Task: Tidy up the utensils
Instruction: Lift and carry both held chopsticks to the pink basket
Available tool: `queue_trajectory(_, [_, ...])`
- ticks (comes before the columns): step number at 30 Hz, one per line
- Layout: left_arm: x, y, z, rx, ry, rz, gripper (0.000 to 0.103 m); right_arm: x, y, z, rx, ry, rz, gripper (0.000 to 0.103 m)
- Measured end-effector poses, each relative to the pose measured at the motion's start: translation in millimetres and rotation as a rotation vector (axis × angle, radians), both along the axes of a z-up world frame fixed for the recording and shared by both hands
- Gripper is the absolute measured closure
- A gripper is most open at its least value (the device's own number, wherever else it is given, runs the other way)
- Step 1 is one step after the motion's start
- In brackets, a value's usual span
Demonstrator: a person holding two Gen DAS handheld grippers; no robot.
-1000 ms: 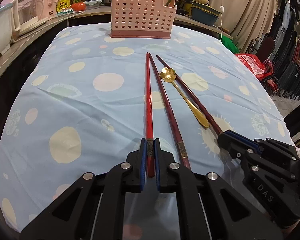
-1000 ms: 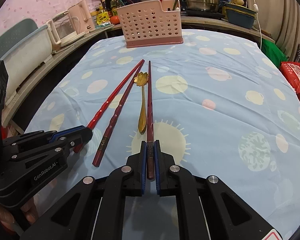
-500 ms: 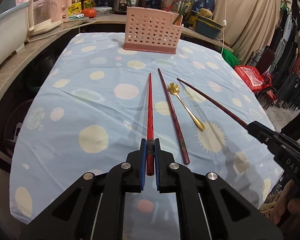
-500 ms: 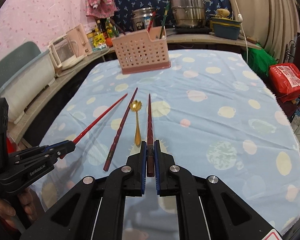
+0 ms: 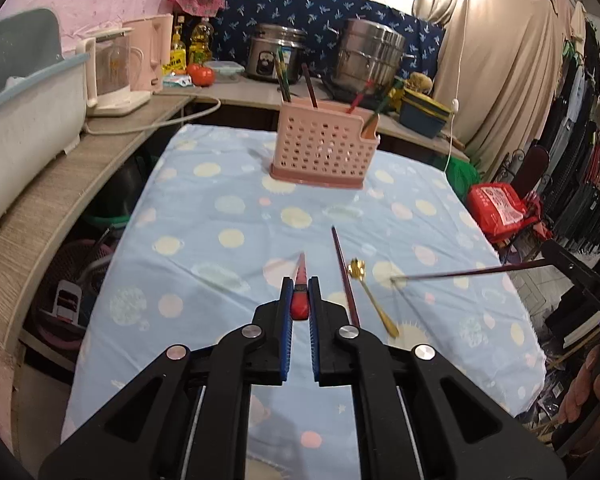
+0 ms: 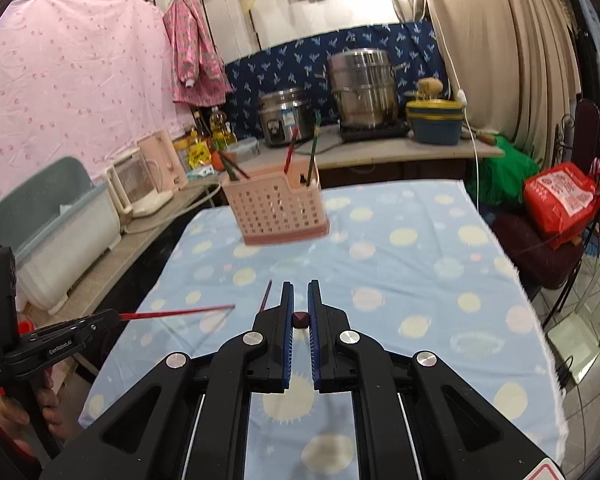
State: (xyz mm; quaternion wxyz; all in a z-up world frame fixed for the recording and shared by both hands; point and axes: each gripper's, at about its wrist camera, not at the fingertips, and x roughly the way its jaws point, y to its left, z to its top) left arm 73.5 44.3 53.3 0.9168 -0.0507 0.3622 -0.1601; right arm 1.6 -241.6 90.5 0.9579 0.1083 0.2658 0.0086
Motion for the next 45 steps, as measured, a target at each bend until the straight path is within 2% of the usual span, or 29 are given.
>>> queue_trajectory(7, [14,5,32,0.015,-0.065,0.025,0.096,10,-3,31,-0.030,-0.068,0.009,0.096])
queue_trajectory(23, [50,-10,84,0.007,-0.163,-0.011,0.096,59,-5,68,-0.028,-0.124,0.050,0.096])
queue_trajectory(32, [86,-25,119,0.037,-0.233,-0.015,0.096,113,-8,91,-0.022,-0.129,0.072,0.096])
queue_trajectory(45, [161,-42,190,0.032,-0.364,0.033,0.096,211,-6,143,0.005,-0.225,0.081,0.096])
